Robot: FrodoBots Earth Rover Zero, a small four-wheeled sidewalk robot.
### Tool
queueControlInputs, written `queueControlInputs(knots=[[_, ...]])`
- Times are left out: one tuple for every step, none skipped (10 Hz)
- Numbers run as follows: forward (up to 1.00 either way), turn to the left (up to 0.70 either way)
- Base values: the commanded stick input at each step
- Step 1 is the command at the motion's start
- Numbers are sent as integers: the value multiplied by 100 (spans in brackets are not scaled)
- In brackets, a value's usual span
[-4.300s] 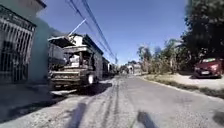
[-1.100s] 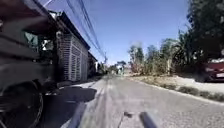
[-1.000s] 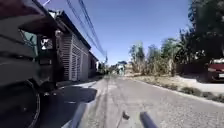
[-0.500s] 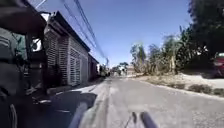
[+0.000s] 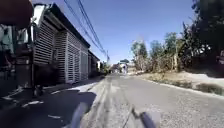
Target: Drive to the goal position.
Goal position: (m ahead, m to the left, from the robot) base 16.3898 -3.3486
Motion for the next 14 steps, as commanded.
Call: queueControlInputs(knots=[[70,0],[70,0],[70,0],[70,0],[70,0],[70,0],[70,0],[70,0],[70,0],[70,0],[70,0],[70,0],[70,0],[70,0]])
